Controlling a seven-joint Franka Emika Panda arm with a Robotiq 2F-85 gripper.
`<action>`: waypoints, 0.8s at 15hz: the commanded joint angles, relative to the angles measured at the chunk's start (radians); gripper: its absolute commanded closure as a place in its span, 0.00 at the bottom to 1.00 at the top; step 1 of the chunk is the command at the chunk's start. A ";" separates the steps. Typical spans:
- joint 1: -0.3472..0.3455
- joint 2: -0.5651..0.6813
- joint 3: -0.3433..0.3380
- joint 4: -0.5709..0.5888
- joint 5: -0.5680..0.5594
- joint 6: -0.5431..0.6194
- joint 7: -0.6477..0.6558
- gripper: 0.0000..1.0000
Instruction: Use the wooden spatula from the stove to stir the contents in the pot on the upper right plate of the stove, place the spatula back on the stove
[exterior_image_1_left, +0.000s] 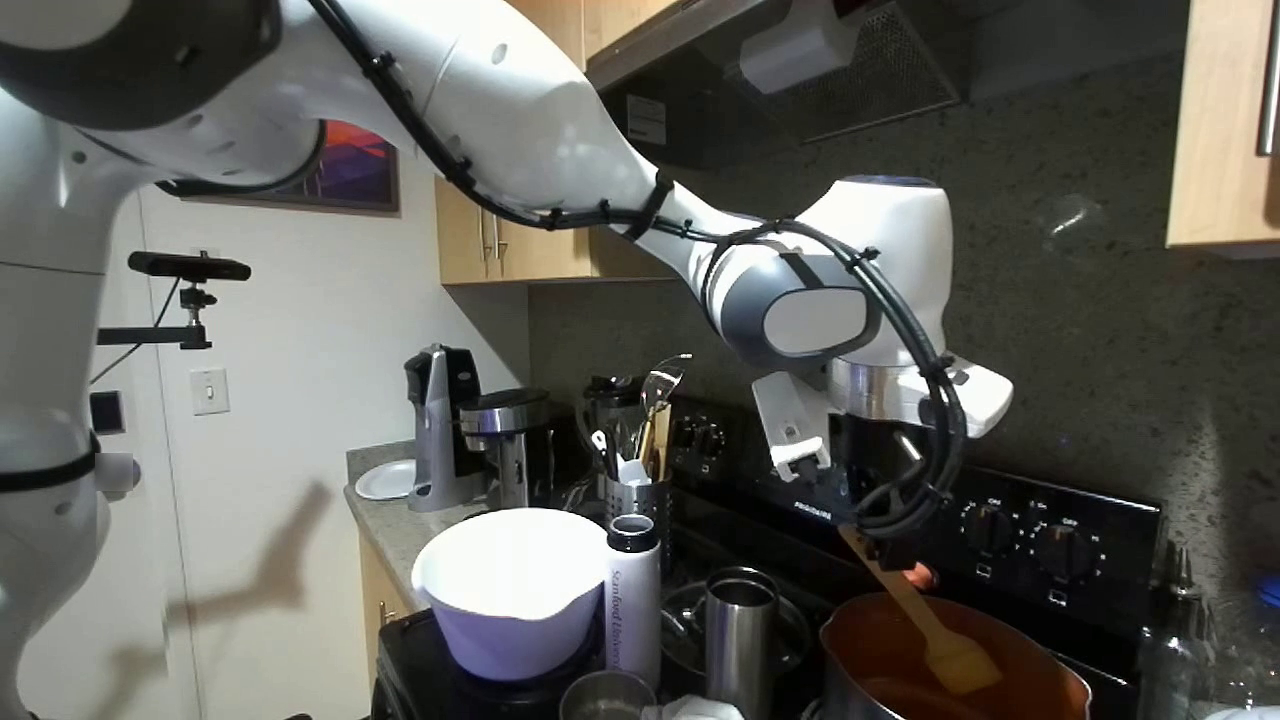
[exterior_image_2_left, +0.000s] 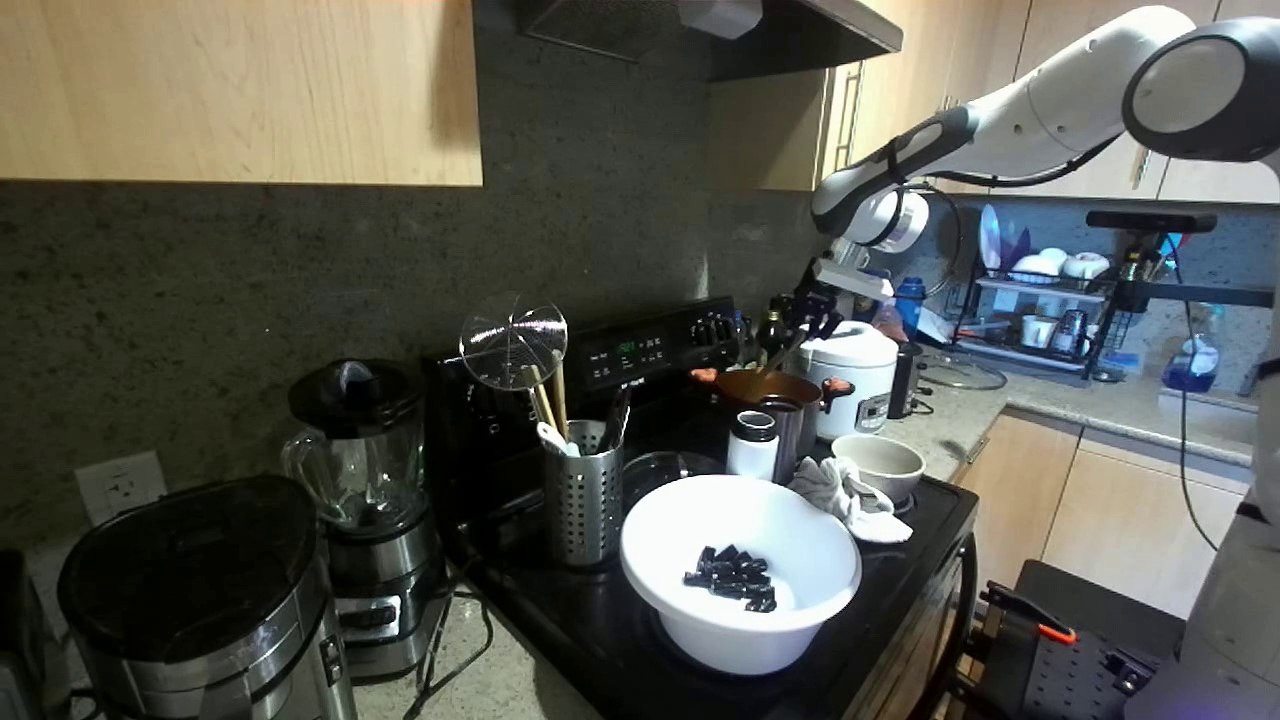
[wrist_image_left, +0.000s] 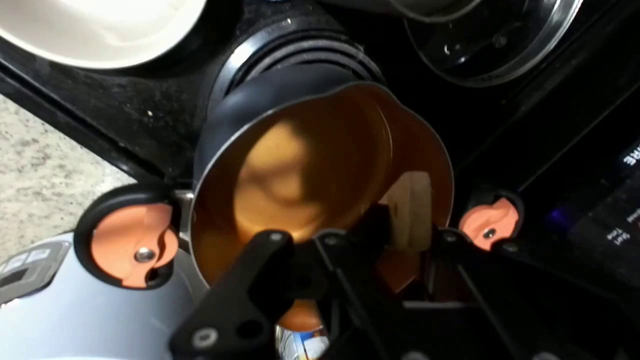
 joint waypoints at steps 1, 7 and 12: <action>0.017 -0.020 0.004 -0.038 -0.008 0.163 0.046 0.96; 0.068 -0.020 -0.041 -0.047 -0.295 0.204 0.212 0.96; 0.085 -0.015 -0.027 -0.008 -0.430 0.013 0.208 0.96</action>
